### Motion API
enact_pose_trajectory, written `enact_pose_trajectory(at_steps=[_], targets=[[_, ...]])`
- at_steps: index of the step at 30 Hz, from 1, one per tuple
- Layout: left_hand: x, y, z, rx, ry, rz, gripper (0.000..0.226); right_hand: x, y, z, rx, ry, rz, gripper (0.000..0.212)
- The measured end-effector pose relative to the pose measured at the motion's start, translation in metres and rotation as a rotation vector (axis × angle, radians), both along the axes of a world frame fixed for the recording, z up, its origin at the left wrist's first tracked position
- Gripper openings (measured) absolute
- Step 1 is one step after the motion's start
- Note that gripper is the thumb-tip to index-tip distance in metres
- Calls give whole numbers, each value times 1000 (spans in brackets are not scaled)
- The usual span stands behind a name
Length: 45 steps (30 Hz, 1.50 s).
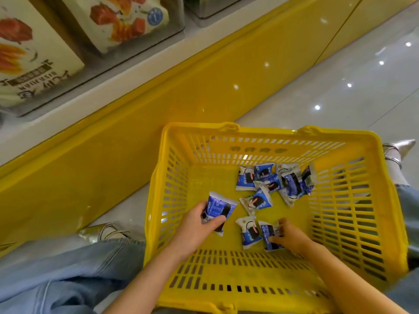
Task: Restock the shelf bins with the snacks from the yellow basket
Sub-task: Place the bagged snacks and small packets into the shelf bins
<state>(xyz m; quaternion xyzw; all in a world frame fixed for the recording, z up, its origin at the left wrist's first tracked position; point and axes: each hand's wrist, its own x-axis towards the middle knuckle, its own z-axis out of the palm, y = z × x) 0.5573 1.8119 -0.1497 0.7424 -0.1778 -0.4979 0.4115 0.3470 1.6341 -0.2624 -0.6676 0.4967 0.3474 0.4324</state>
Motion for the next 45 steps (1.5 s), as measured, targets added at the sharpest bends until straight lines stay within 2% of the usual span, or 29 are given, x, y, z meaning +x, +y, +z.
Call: enact_pose_trajectory(at_steps=[2, 4, 7, 12, 16, 18, 21, 23, 25, 29, 32, 34, 36, 38, 42, 45], targets=[[1, 0, 0, -3, 12, 18, 21, 10, 6, -2, 12, 21, -16, 53], [2, 2, 1, -1, 9, 39, 19, 20, 13, -4, -23, 48, 105, 38], [3, 6, 0, 23, -3, 71, 16, 34, 21, -2, -72, 0, 189, 35], [1, 13, 3, 85, 69, 42, 27, 61, 25, 32, -103, -240, 15, 24], [1, 18, 13, 116, 117, 134, 37, 86, 41, 87, -150, -502, -45, 18], [1, 21, 21, 107, 139, 196, 32, 100, 56, 117, -195, -597, -64, 14], [0, 27, 37, 39, 244, 307, 21, 119, 85, 157, -273, -700, -31, 24], [2, 33, 52, -34, 335, 388, 21, 127, 105, 175, -327, -757, 122, 35], [9, 44, 65, -124, 444, 464, 31, 134, 119, 187, -372, -873, 253, 35], [26, 73, 86, -369, 575, 424, 53, 149, 130, 210, -387, -1038, 289, 31], [38, 90, 102, -472, 500, 337, 56, 160, 137, 225, -384, -1082, 318, 33], [47, 99, 112, -476, 391, 330, 55, 171, 141, 235, -377, -1053, 307, 49], [55, 107, 120, -483, 295, 318, 53, 183, 145, 247, -282, -987, 260, 60], [64, 115, 129, -499, 246, 332, 53, 196, 151, 262, -147, -964, 211, 58], [90, 131, 151, -512, 139, 397, 45, 217, 164, 293, -134, -956, 299, 57], [107, 145, 172, -498, -6, 367, 38, 232, 172, 317, -126, -987, 415, 38]])
